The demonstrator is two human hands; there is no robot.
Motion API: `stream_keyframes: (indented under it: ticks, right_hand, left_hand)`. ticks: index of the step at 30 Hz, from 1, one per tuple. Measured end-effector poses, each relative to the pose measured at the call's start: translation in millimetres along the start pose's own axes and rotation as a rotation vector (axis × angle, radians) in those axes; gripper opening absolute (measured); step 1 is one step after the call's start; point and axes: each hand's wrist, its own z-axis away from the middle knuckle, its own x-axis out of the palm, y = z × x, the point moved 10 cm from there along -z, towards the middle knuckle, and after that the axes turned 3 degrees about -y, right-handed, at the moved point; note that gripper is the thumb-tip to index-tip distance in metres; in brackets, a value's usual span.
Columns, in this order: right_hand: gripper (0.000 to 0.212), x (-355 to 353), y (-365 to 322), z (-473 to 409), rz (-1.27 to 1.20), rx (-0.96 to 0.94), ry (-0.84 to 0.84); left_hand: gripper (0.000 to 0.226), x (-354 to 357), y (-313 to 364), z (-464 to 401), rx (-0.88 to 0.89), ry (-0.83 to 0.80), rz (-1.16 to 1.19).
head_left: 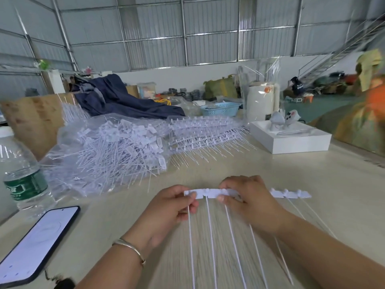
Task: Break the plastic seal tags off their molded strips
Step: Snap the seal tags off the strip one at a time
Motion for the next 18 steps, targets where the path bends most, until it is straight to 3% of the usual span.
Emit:
stream_keyframes:
  ticks: [4, 8, 14, 18]
  right_hand:
    - [0.017, -6, -17, 4, -0.305, -0.024, 0.006]
    - [0.02, -2, -27, 5, -0.663, 0.017, -0.092]
    - [0.029, -7, -39, 6, -0.857, 0.018, -0.089]
    - [0.023, -8, -45, 8, -0.881, -0.006, -0.088]
  left_hand:
    - [0.016, 10, 1, 8, -0.035, -0.115, 0.246]
    - [0.017, 12, 5, 13, -0.048, -0.217, 0.336]
    - [0.009, 16, 16, 21, 0.015, -0.282, 0.431]
    - [0.008, 22, 19, 27, 0.01, -0.286, 0.45]
